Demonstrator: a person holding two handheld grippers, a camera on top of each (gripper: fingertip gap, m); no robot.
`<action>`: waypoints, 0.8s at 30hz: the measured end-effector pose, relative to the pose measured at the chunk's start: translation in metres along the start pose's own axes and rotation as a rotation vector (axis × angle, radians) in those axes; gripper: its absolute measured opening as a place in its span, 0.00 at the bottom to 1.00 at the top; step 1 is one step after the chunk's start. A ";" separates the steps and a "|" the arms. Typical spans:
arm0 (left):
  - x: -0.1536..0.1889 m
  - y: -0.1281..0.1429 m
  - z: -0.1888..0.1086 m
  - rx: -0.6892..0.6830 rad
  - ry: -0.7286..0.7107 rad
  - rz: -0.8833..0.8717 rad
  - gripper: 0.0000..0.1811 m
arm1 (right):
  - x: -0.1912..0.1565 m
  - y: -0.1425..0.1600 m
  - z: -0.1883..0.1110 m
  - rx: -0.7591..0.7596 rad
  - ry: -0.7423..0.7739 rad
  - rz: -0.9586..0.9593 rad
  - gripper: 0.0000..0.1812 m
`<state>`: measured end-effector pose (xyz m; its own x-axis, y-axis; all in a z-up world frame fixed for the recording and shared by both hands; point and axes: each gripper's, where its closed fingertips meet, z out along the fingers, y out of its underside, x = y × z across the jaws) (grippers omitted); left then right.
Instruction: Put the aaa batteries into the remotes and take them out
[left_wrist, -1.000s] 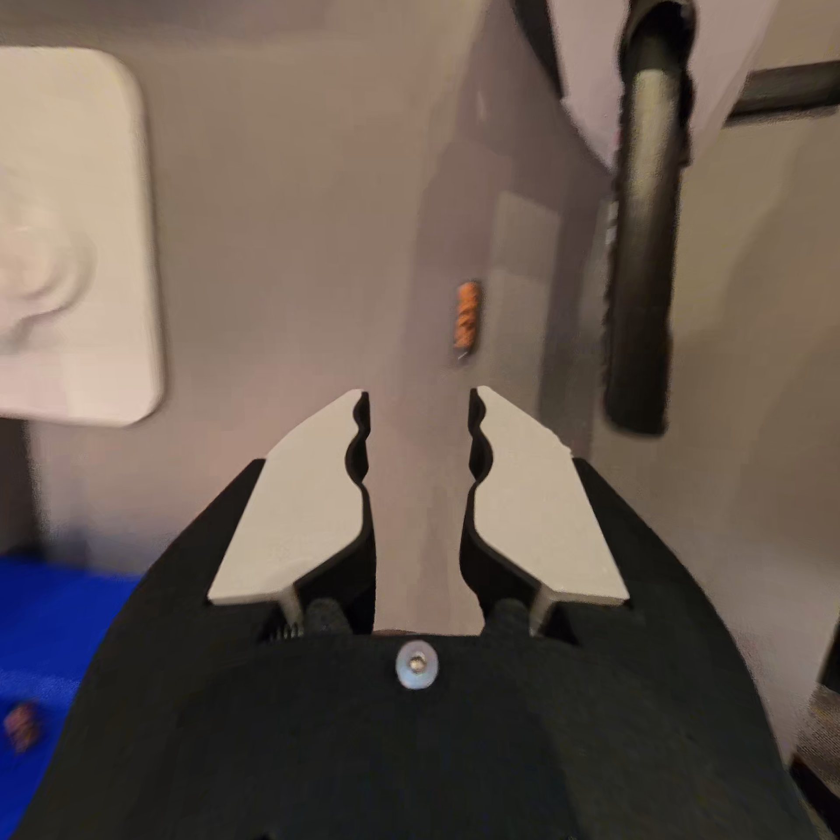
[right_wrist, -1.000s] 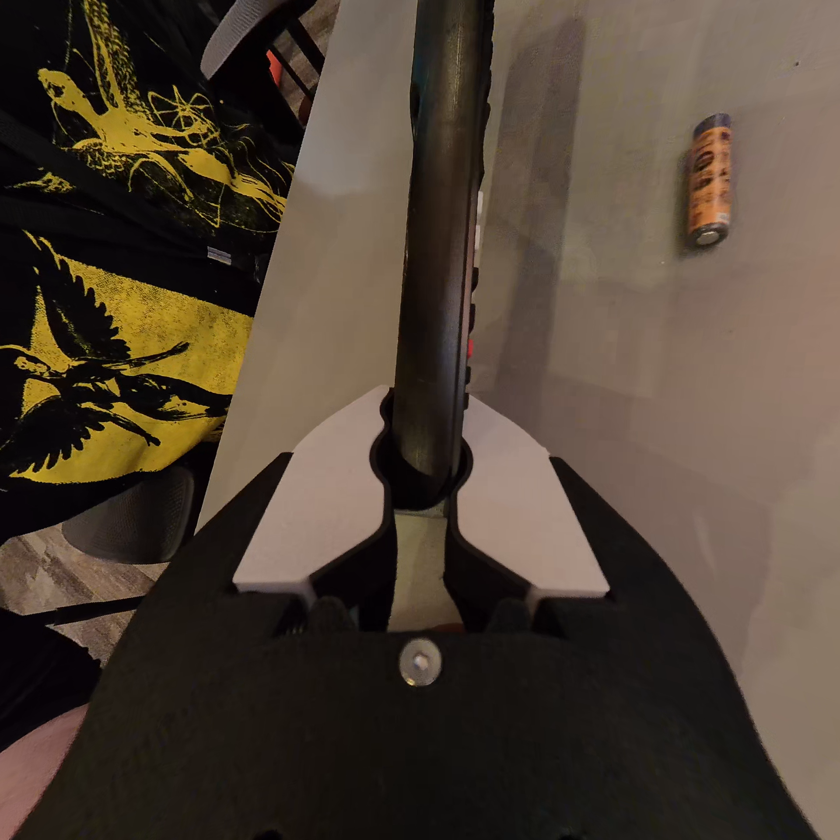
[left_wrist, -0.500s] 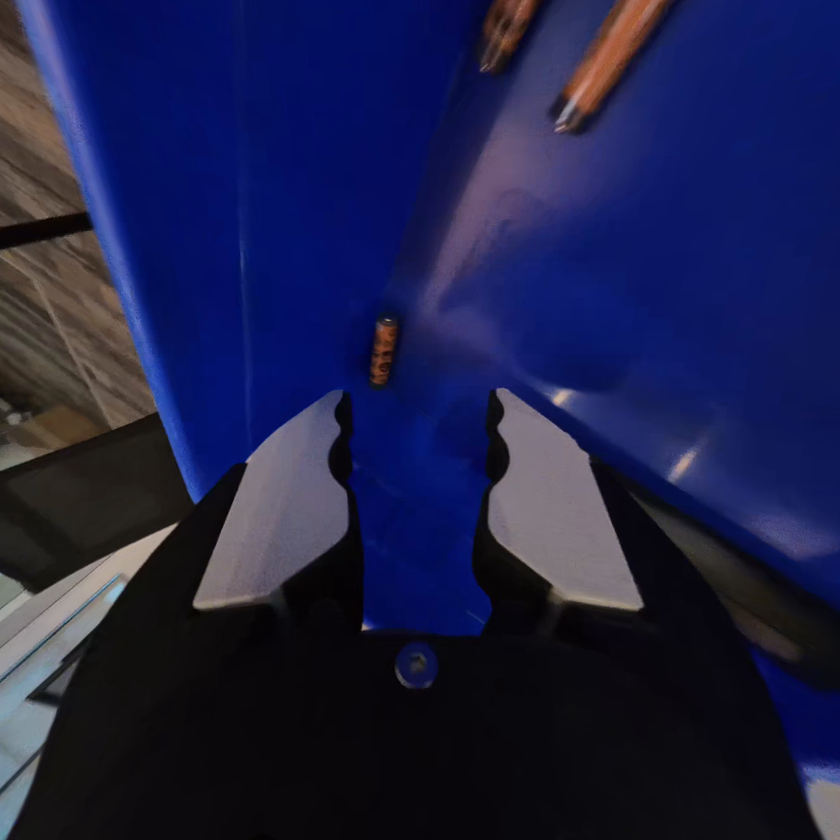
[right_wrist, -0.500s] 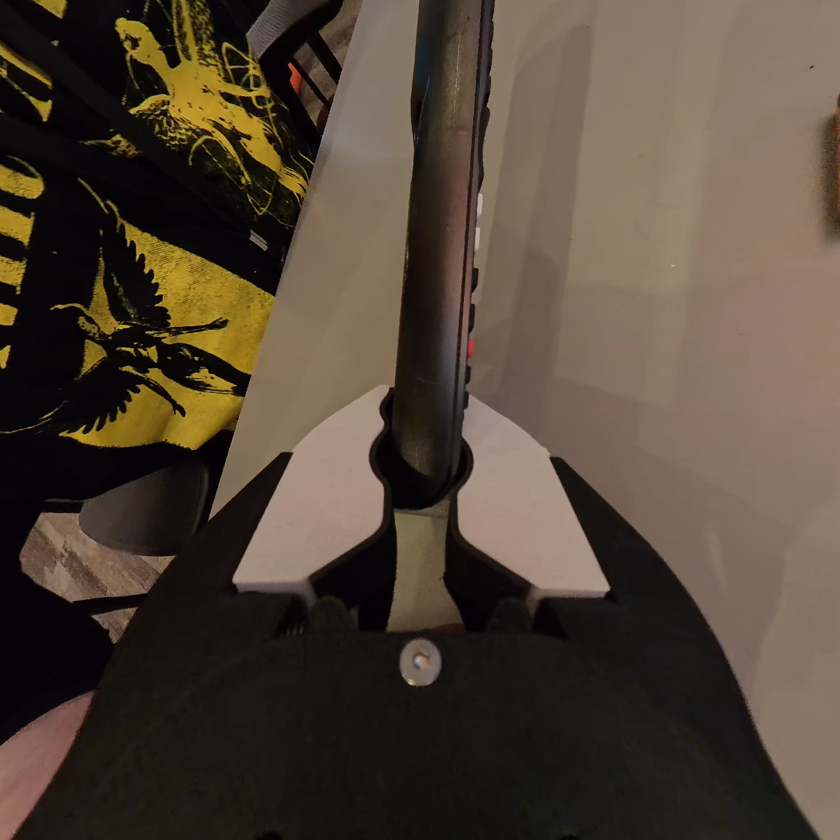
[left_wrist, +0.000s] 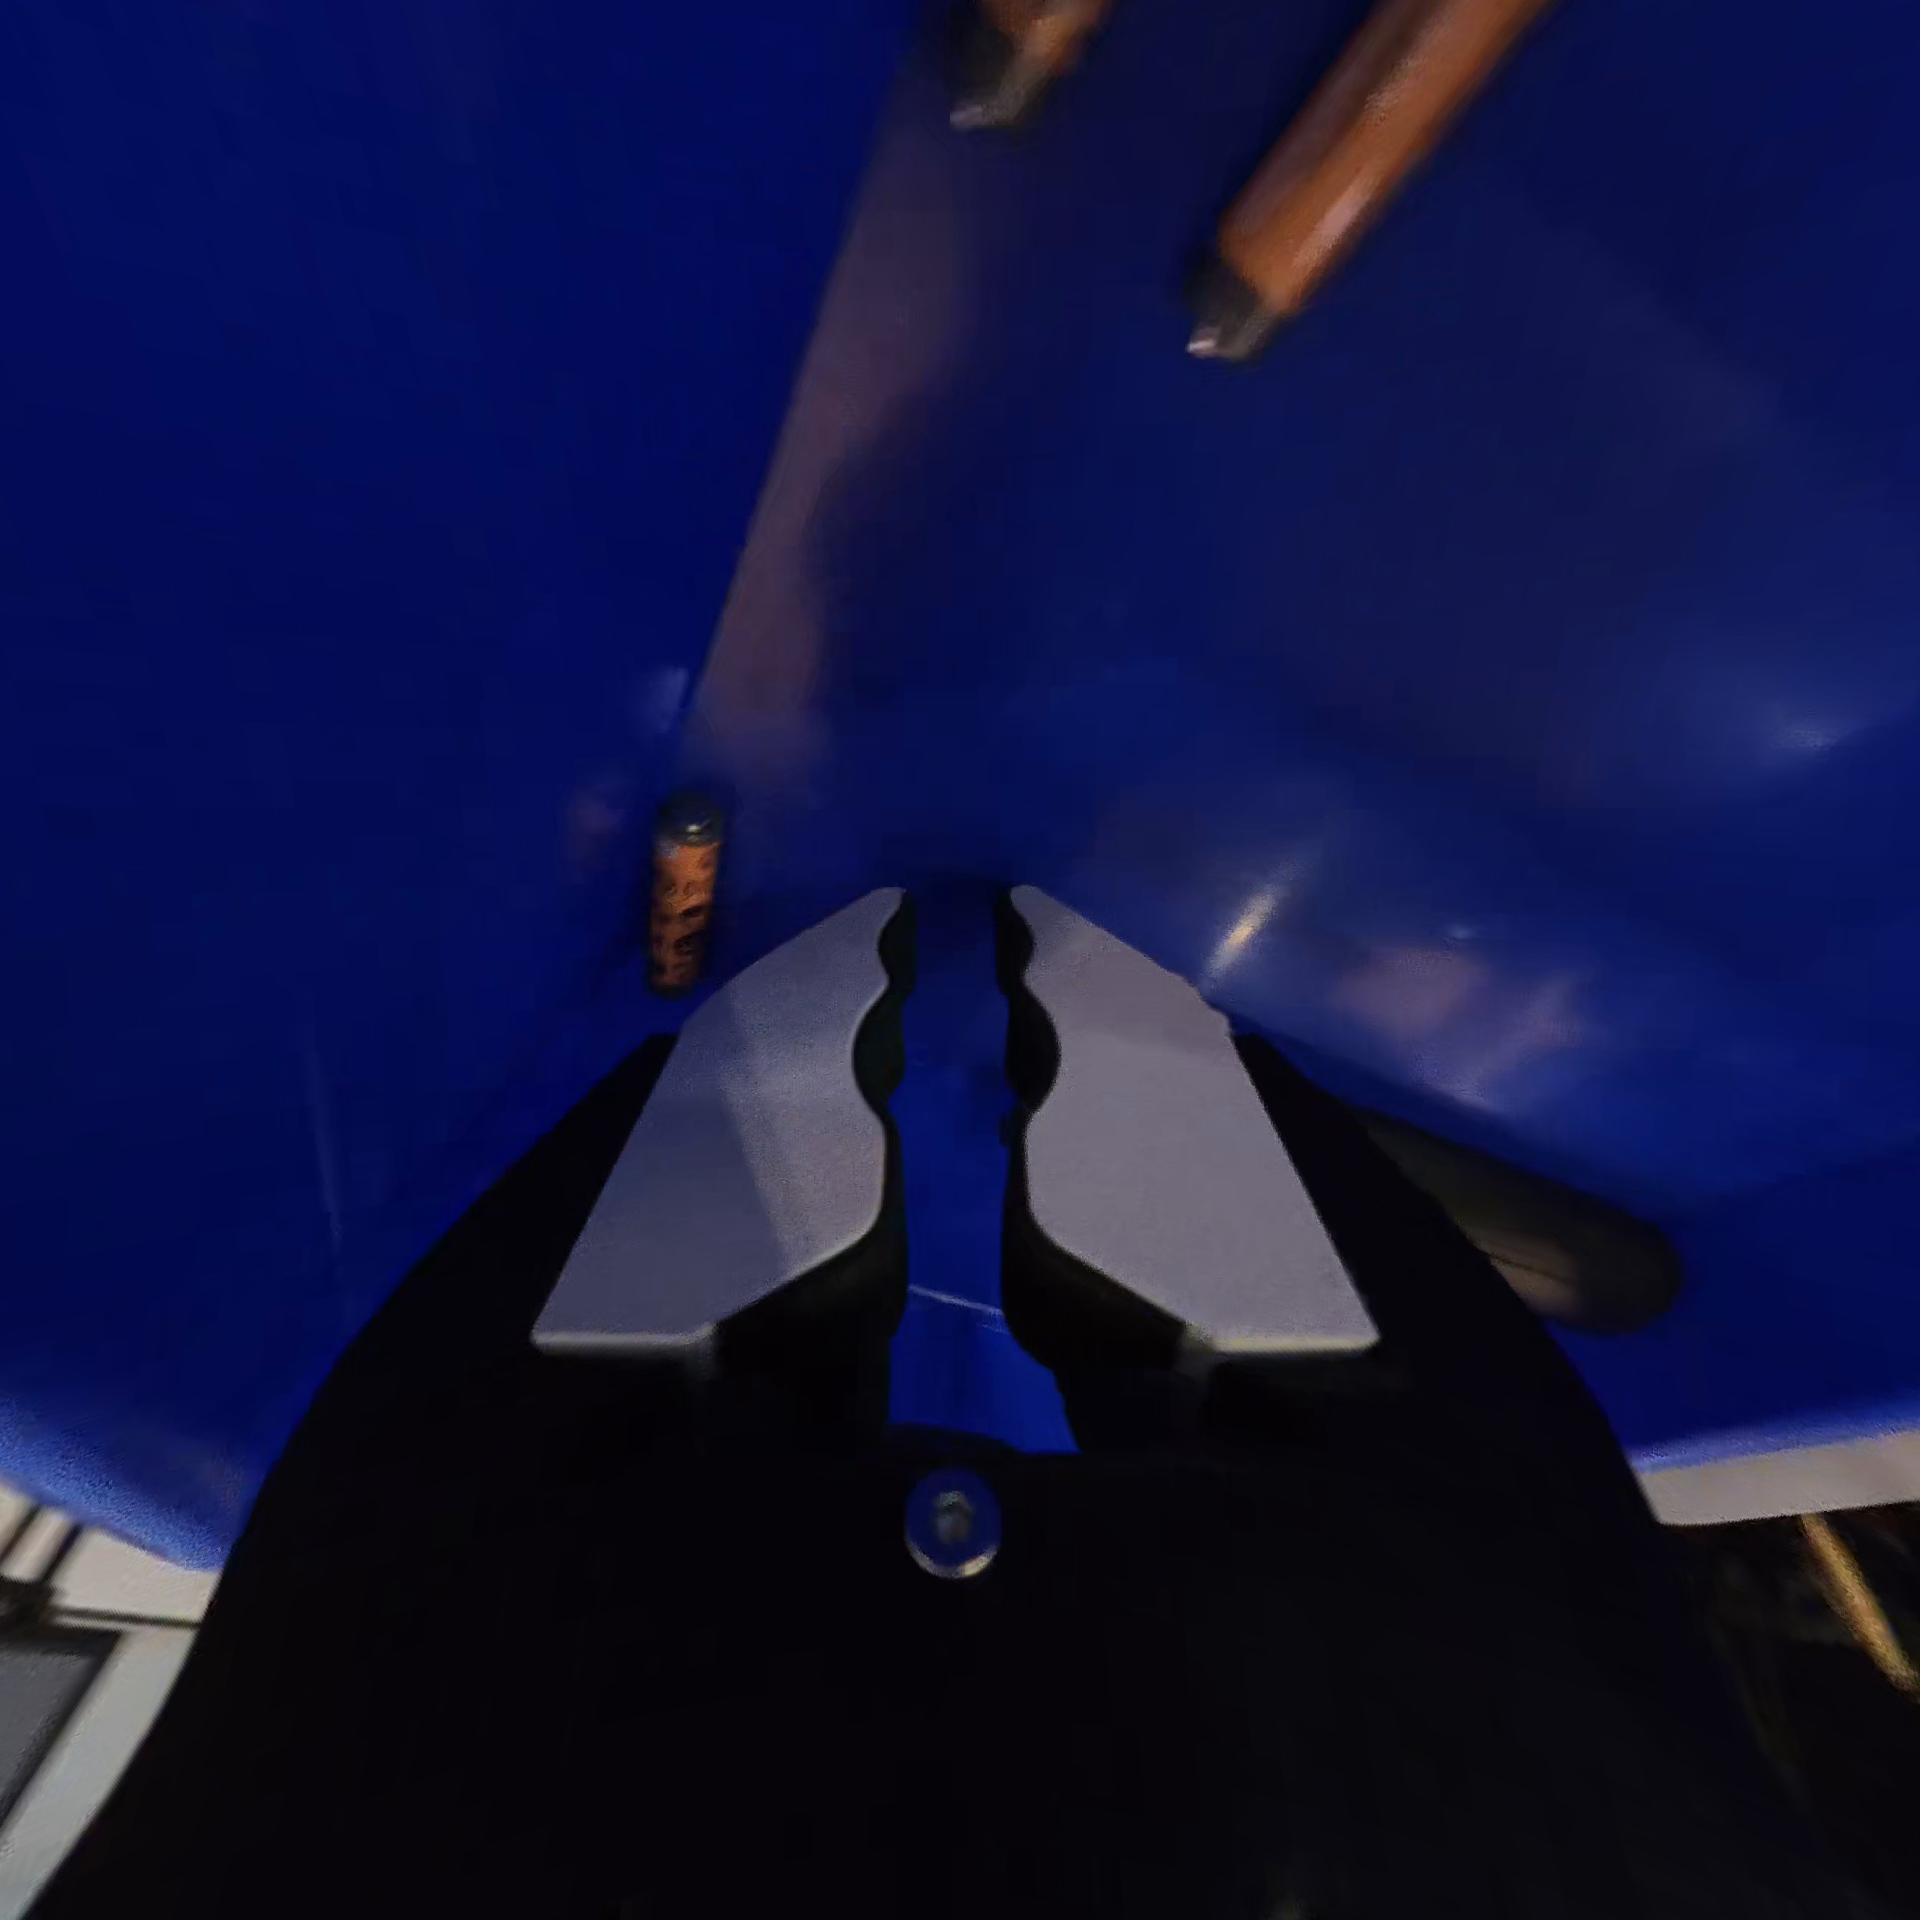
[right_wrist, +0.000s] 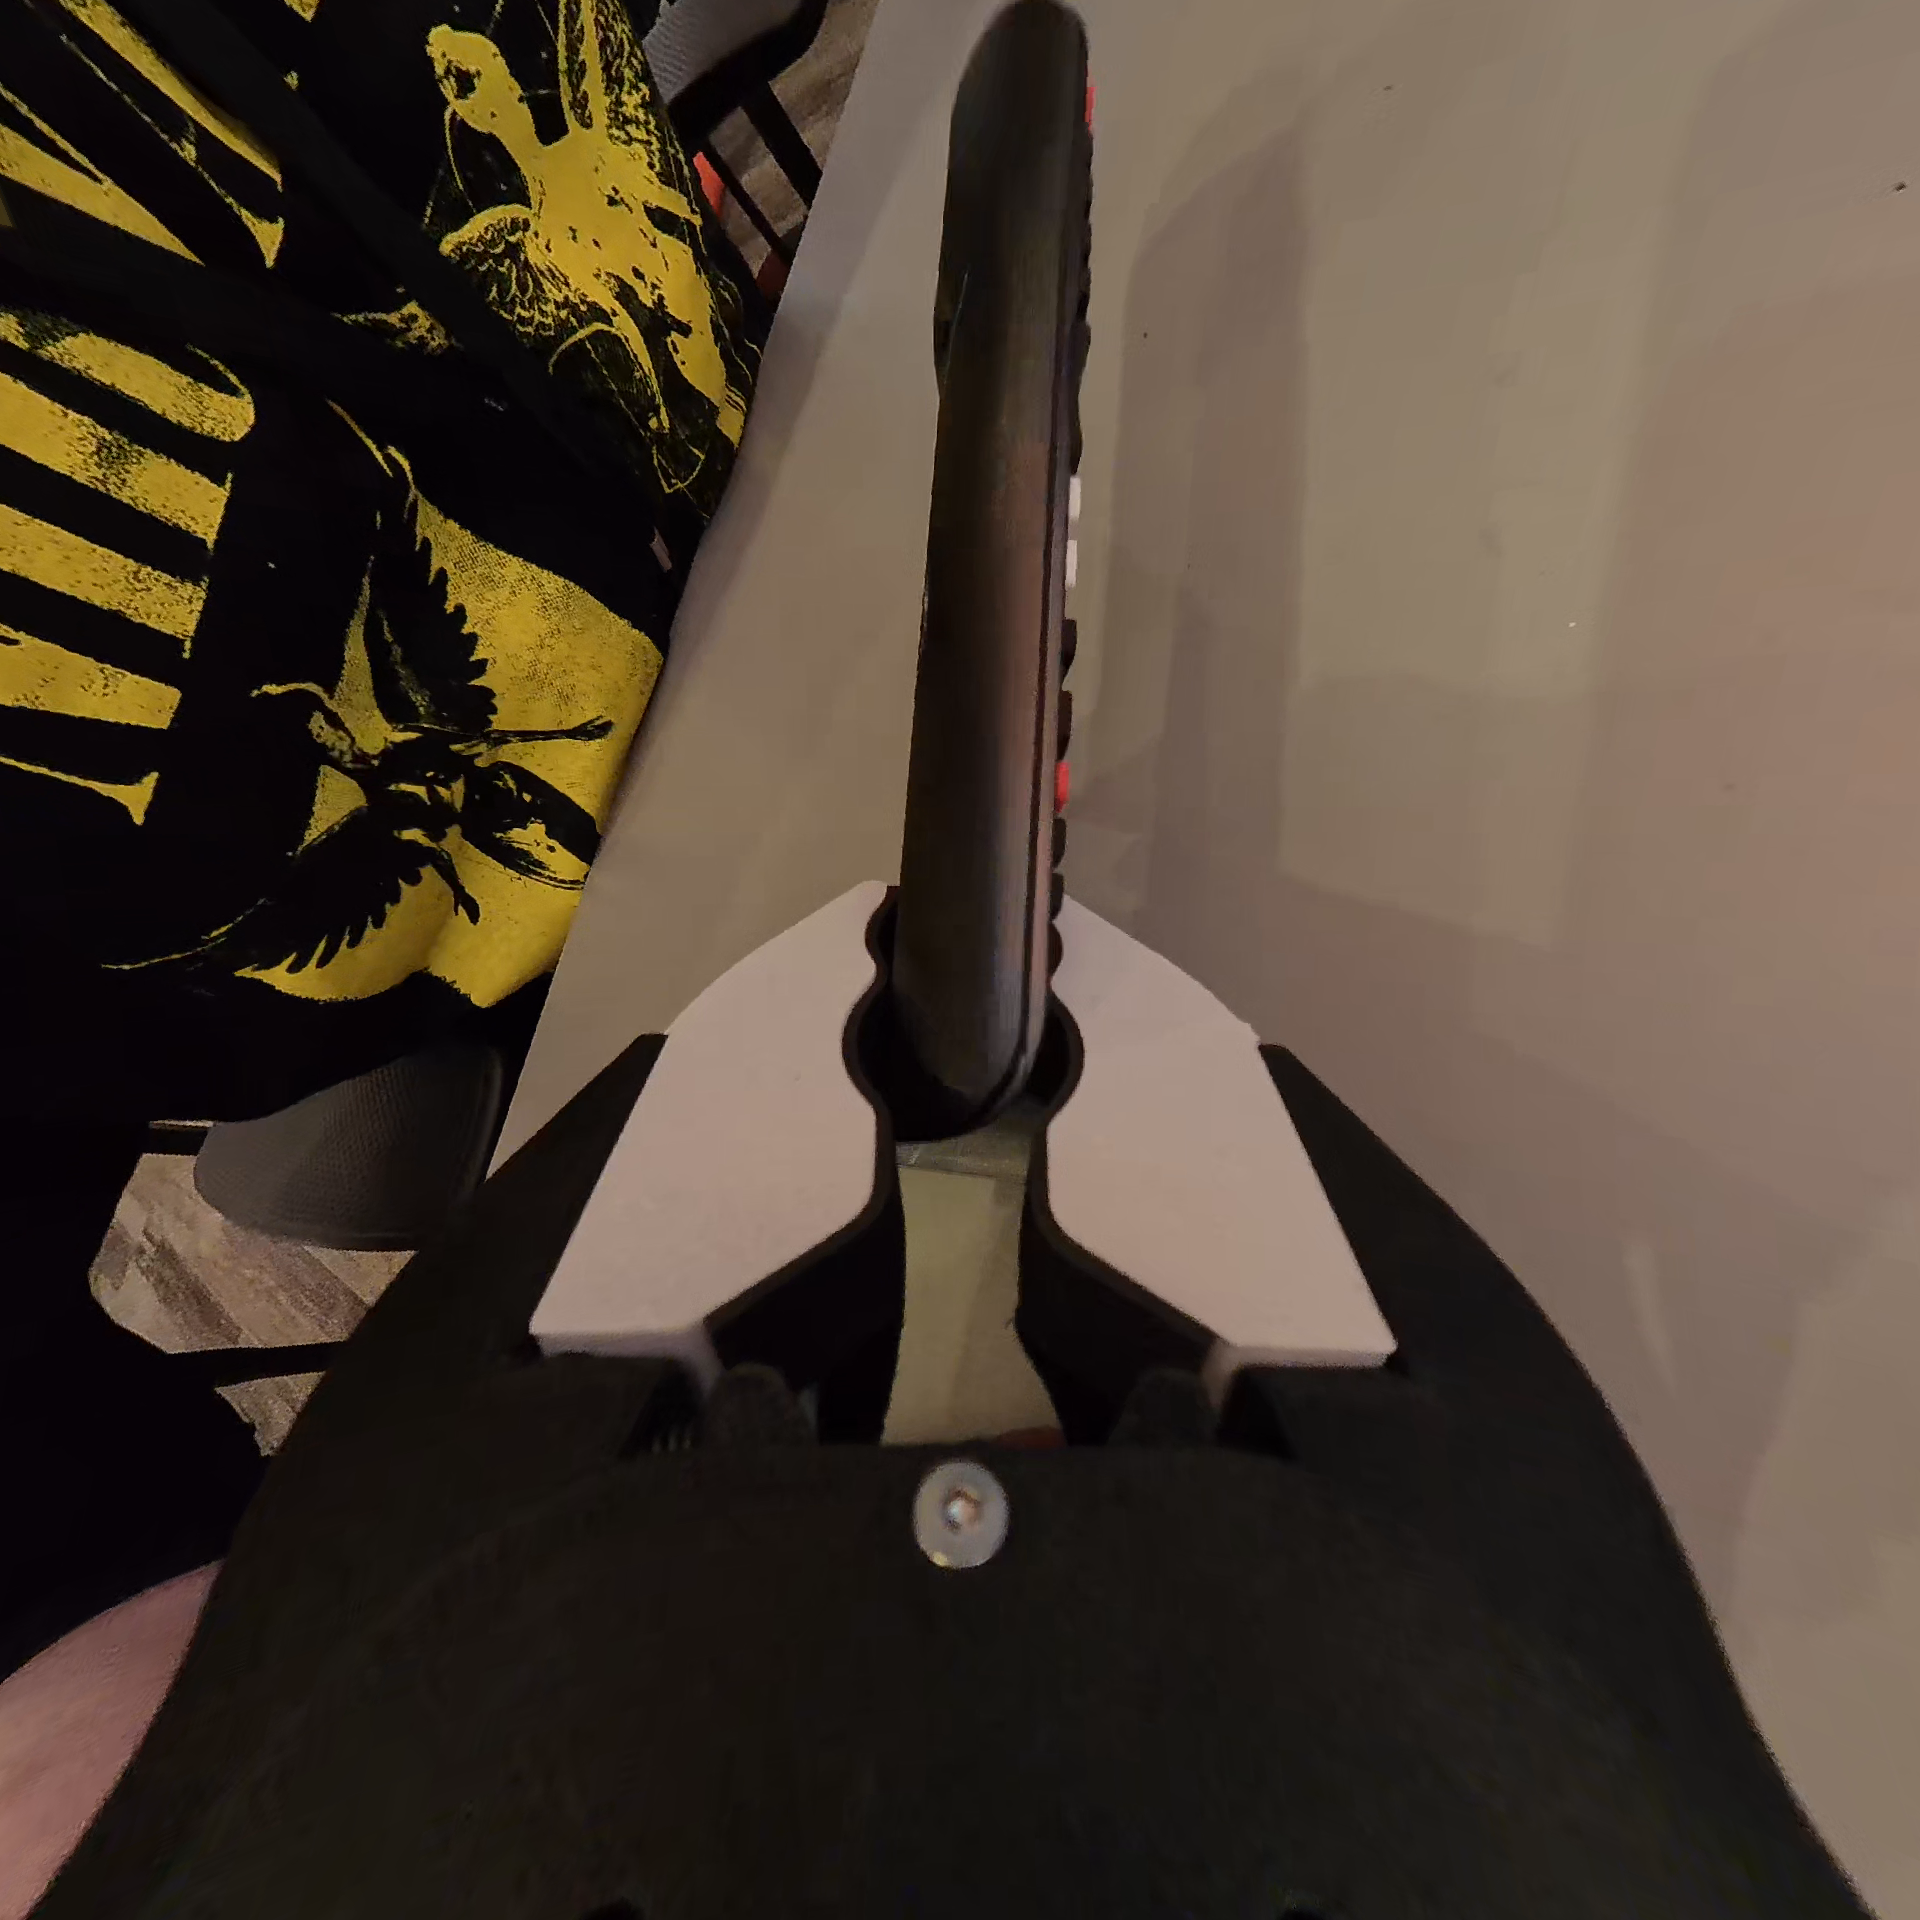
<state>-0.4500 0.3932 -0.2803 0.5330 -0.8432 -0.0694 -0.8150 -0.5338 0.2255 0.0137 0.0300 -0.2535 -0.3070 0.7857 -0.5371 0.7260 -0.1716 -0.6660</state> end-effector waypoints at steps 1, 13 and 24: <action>0.001 -0.001 -0.002 0.000 -0.022 0.033 0.16 | 0.000 0.000 0.000 0.003 0.000 0.000 0.12; -0.011 0.002 0.001 -0.025 -0.069 0.002 0.58 | -0.002 -0.002 -0.001 0.016 -0.014 -0.003 0.12; 0.018 -0.003 0.001 -0.051 0.061 0.101 0.47 | -0.003 -0.002 -0.002 0.025 -0.020 -0.005 0.12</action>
<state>-0.4384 0.3796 -0.2830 0.4627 -0.8864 0.0153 -0.8537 -0.4409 0.2772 0.0142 0.0296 -0.2494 -0.3232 0.7743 -0.5440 0.7086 -0.1830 -0.6815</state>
